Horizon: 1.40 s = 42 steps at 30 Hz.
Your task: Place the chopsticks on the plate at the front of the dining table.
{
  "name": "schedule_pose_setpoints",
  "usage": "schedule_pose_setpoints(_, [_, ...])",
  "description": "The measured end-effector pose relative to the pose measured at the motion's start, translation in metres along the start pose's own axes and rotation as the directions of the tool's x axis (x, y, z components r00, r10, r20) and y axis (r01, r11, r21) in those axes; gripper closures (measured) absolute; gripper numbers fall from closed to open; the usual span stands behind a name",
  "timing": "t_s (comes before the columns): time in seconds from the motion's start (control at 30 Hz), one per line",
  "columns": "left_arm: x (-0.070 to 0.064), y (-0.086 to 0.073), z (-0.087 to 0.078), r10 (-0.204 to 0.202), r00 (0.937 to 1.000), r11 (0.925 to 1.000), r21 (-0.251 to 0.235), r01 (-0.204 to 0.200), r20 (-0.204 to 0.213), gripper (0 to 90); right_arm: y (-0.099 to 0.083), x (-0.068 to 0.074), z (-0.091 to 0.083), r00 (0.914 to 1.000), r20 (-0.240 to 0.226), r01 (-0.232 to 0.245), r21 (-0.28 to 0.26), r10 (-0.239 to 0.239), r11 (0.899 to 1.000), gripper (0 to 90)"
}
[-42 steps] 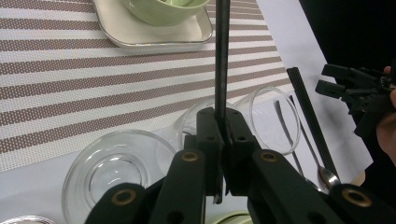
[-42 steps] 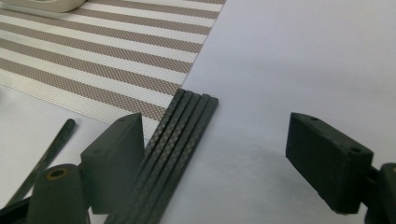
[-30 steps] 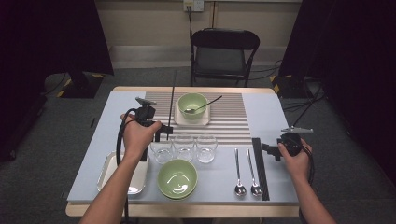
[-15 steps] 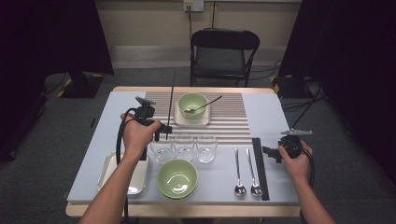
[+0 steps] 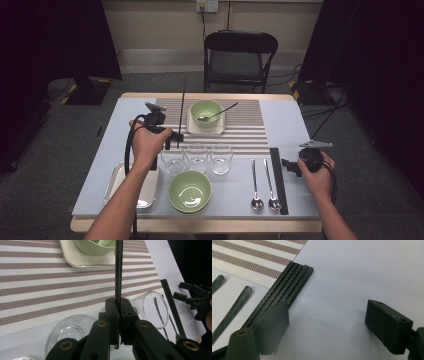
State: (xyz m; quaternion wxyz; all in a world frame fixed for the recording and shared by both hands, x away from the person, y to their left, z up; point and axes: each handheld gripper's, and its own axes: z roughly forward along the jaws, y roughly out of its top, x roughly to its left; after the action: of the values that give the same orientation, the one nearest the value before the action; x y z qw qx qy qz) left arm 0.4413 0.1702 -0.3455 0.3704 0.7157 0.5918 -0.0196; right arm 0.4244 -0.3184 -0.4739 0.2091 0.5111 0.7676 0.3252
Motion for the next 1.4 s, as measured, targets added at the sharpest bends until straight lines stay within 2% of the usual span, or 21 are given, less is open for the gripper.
schedule_pose_setpoints(0.07, [0.001, 0.001, 0.0, 0.003, 1.0, 1.0, -0.001, -0.003, -0.006, 87.2, -0.001, 0.001, 0.0, 0.9998, 0.007, 0.018, -0.005, -0.018, 1.0, 18.2])
schedule_pose_setpoints(0.2, [0.002, 0.001, -0.001, -0.005, 0.9999, 1.0, 0.001, 0.005, -0.01, 87.2, -0.004, 0.0, 0.0, 0.9999, -0.001, 0.014, -0.025, -0.014, 1.0, 18.8])
schedule_pose_setpoints(0.43, [0.003, 0.004, 0.0, 0.002, 0.9999, 1.0, 0.001, -0.002, -0.015, 87.1, -0.004, 0.0, 0.0, 0.9998, 0.007, 0.017, -0.019, -0.016, 1.0, 18.5])
schedule_pose_setpoints(0.67, [0.003, 0.007, 0.006, -0.011, 0.9999, 0.9999, 0.0, 0.011, -0.013, 87.2, -0.004, 0.001, 0.001, 0.9998, 0.008, 0.017, -0.023, -0.017, 1.0, 18.4])
schedule_pose_setpoints(1.07, [0.006, 0.014, 0.014, -0.004, 0.9997, 1.0, 0.0, 0.004, -0.026, 87.2, -0.004, 0.0, 0.001, 0.9999, 0.003, 0.014, -0.021, -0.014, 1.0, 18.3])
schedule_pose_setpoints(1.4, [0.005, 0.021, 0.019, -0.02, 0.9992, 0.9998, -0.006, 0.019, -0.035, 87.2, -0.004, 0.001, 0.001, 0.9999, 0.007, 0.016, -0.022, -0.016, 1.0, 18.3])
